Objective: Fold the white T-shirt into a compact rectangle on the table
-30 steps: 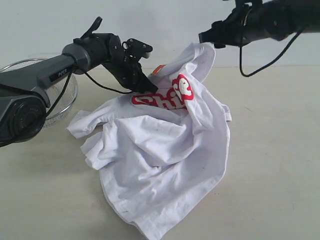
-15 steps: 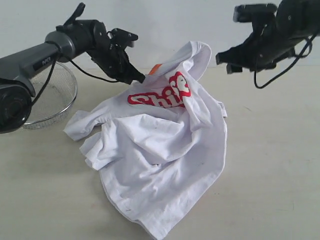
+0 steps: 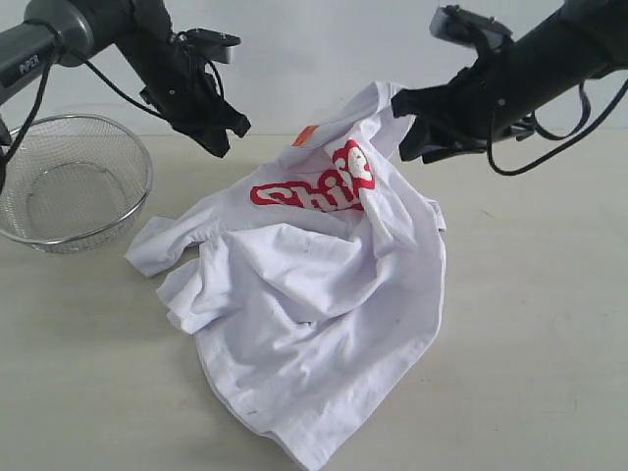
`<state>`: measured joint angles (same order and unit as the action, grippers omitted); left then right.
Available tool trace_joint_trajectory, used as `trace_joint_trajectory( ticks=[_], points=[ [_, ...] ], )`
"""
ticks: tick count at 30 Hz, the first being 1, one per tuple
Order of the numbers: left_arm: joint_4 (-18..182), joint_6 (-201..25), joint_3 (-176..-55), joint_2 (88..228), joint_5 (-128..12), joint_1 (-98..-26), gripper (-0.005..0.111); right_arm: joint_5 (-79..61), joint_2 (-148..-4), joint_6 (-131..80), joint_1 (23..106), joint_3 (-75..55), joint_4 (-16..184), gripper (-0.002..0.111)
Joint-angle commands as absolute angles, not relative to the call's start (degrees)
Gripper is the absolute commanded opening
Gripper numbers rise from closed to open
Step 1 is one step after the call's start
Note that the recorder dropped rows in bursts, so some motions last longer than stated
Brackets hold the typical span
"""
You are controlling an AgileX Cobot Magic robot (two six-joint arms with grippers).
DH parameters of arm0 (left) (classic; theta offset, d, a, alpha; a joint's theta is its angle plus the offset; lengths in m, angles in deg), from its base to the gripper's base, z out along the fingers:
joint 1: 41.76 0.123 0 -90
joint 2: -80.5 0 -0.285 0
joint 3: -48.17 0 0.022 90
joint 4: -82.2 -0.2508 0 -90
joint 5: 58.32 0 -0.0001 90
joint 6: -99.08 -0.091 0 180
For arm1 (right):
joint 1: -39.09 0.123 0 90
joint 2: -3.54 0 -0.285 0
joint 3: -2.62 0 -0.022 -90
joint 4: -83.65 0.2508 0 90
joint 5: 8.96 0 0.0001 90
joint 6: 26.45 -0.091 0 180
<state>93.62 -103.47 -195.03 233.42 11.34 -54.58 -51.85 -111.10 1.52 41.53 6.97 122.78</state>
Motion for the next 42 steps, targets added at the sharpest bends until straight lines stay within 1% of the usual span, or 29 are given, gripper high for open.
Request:
trace_joint_trajectory(
  ticks=[1,5,12,14,17,25,32,37,42],
  points=[
    [99.0,-102.39,-192.35,229.6,11.64,-54.26,0.004,-56.64,-103.33,1.93,42.79,3.54,123.75,-0.001],
    [102.85,-102.39,-188.98,226.4,11.64,-54.26,0.004,-53.91,-97.78,2.12,46.98,-4.69,125.57,0.0],
    [103.62,-103.24,-177.03,217.43,11.64,-54.26,0.004,-43.82,-95.89,2.63,60.8,-20.65,129.99,0.0],
    [103.85,-103.96,-172.4,213.98,11.64,-54.18,0.004,-40.39,-95.89,2.77,64.53,-23.58,130.33,0.0],
    [103.84,-104.48,-166.05,208.56,11.64,-54.18,0.004,-36.71,-96.07,1.51,67.61,-25.42,130.33,0.0],
    [108.8,-104.6,-147.08,190.26,11.43,-54.18,0.004,-36.38,-100.48,-1.06,70.61,-25.52,130.76,0.0],
    [113.72,-106.7,-128.76,170.57,4.19,-54.18,0.004,-35.65,-104.72,-2.56,71.78,-25.52,131.13,0.0],
    [114.59,-106.7,-119.74,159.03,1.98,-54.32,0.004,-34.04,-107.23,-3.26,71.78,-25.52,131.26,0.0],
    [115.02,-106.7,-114.57,150.21,1.11,-54.32,0.004,-33.95,-110.11,-3.44,71.65,-25.52,130.79,0.0]
  ],
)
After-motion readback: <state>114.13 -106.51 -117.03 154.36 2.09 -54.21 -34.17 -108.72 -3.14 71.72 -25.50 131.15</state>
